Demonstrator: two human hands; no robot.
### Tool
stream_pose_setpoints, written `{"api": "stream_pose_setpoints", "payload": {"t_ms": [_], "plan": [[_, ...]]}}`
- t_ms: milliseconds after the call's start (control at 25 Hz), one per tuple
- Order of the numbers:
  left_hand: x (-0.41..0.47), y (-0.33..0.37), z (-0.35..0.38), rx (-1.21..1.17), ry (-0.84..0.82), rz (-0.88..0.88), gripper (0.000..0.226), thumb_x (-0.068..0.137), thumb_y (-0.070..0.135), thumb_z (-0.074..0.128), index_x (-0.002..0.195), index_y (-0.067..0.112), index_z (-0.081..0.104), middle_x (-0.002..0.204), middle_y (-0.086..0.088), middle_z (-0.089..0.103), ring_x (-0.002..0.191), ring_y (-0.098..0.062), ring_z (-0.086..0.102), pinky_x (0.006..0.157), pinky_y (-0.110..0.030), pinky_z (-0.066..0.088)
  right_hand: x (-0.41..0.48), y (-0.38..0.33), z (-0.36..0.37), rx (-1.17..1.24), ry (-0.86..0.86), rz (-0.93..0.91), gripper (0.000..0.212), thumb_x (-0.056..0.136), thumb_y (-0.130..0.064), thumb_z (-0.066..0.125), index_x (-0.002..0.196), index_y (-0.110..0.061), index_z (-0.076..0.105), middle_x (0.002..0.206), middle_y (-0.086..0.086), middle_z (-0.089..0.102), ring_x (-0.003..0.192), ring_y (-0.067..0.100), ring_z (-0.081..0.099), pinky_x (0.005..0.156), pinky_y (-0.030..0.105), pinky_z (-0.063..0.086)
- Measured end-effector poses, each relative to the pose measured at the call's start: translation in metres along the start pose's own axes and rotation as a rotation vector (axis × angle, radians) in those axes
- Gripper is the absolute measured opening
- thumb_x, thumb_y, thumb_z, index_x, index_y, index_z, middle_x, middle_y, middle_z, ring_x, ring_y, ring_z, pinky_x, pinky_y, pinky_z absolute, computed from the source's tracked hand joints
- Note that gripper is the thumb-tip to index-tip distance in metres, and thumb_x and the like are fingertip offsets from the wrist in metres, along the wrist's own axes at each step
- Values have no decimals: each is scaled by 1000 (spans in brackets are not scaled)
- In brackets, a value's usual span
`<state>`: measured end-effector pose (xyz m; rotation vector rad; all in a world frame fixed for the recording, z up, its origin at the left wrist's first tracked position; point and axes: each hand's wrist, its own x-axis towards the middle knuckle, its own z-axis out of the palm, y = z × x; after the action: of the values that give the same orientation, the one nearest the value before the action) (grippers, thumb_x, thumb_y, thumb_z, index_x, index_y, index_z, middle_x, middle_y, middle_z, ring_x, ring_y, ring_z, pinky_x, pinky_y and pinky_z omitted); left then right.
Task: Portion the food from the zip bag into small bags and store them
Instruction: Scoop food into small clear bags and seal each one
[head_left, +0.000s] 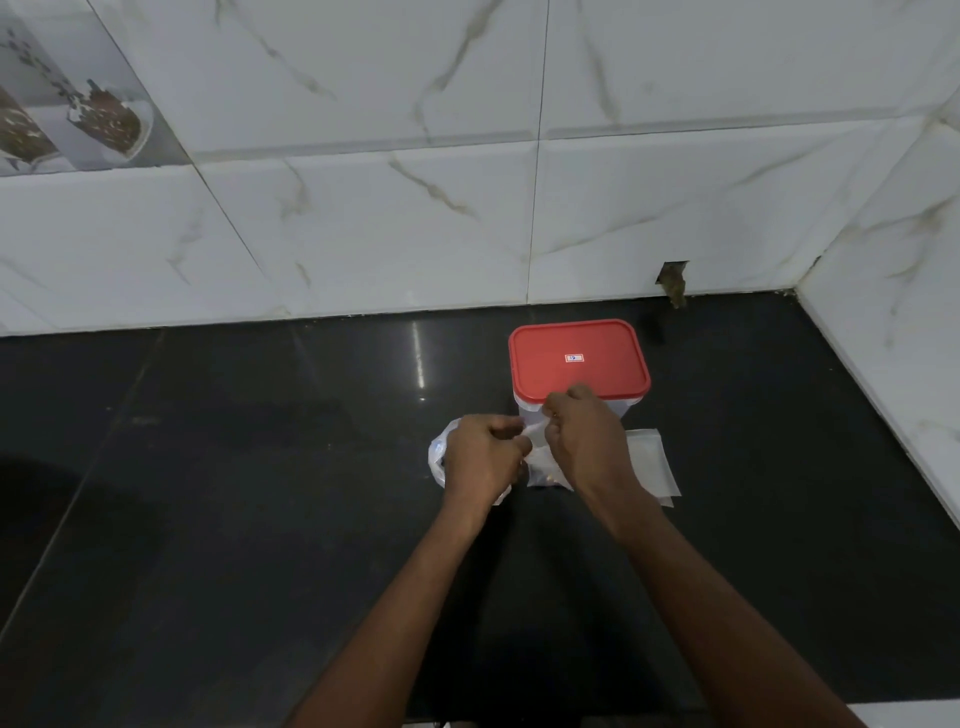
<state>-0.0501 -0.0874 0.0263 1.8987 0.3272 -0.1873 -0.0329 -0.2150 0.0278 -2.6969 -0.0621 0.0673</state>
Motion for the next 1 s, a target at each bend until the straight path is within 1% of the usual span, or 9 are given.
{"api": "stream_pose_setpoints", "payload": {"t_ms": [80, 160, 280, 400, 480, 640, 840, 920, 1000], "plan": [[-2, 5, -8, 221, -7, 70, 28, 89, 10, 63, 112, 13, 77, 96, -5, 78, 74, -12, 67, 71, -21, 48, 2, -6, 3, -8, -4, -17, 26, 93, -3, 51, 116, -9, 62, 114, 10, 56, 93, 23, 59, 79, 28, 47], [0, 0, -23, 230, 31, 113, 36, 90, 16, 63, 125, 16, 70, 111, 0, 72, 90, -5, 63, 80, -17, 44, 7, -6, 2, 55, -8, -20, 27, 93, -4, 51, 113, -8, 67, 109, 11, 60, 92, 22, 58, 73, 22, 38], [-2, -24, -36, 190, -88, 204, 74, 80, 18, 81, 146, 20, 48, 142, 8, 47, 123, 0, 47, 100, -12, 33, 14, -6, -3, 161, 27, -63, 22, 89, -2, 56, 100, -8, 74, 96, 8, 67, 80, 15, 56, 65, 17, 35], [-4, -39, -23, 159, 12, 247, 90, 67, 26, 93, 145, 22, 49, 150, 10, 46, 144, -9, 35, 121, -36, 28, 17, -18, 3, 326, 58, -143, 19, 82, 2, 61, 84, -8, 76, 75, 1, 70, 61, 6, 56, 59, 9, 39], [-3, -39, -19, 111, 122, 241, 78, 69, 27, 91, 138, 24, 57, 140, 13, 55, 141, -14, 43, 120, -48, 31, 19, -28, 9, 415, 38, -141, 19, 81, 5, 62, 80, -9, 75, 67, -4, 66, 54, 1, 55, 54, 8, 40], [2, -53, -33, 69, 181, 228, 67, 71, 45, 84, 133, 30, 61, 131, 12, 66, 123, -10, 59, 107, -46, 46, 23, -35, 15, 645, -39, -53, 14, 82, 5, 65, 87, -5, 75, 70, 4, 69, 56, 12, 63, 54, 26, 55], [1, -60, -39, 195, 133, 276, 79, 80, 25, 82, 149, 30, 43, 129, 26, 50, 119, 14, 40, 116, -53, 35, 19, -36, 24, 808, -114, 64, 10, 84, 2, 68, 92, -1, 73, 67, 6, 70, 47, 4, 60, 49, 19, 51], [2, -66, -38, 246, 129, 314, 75, 84, 28, 78, 149, 31, 41, 126, 28, 49, 117, 11, 41, 112, -55, 38, 18, -39, 25, 807, -97, 94, 8, 84, 3, 67, 89, -1, 73, 60, 3, 67, 42, 2, 57, 46, 18, 50], [2, -72, -37, 222, 132, 312, 70, 85, 35, 74, 148, 32, 43, 122, 31, 50, 119, 0, 51, 106, -52, 44, 19, -41, 26, 820, -88, 114, 9, 84, 5, 64, 87, 1, 72, 56, 3, 64, 40, 3, 56, 45, 19, 49]]}}
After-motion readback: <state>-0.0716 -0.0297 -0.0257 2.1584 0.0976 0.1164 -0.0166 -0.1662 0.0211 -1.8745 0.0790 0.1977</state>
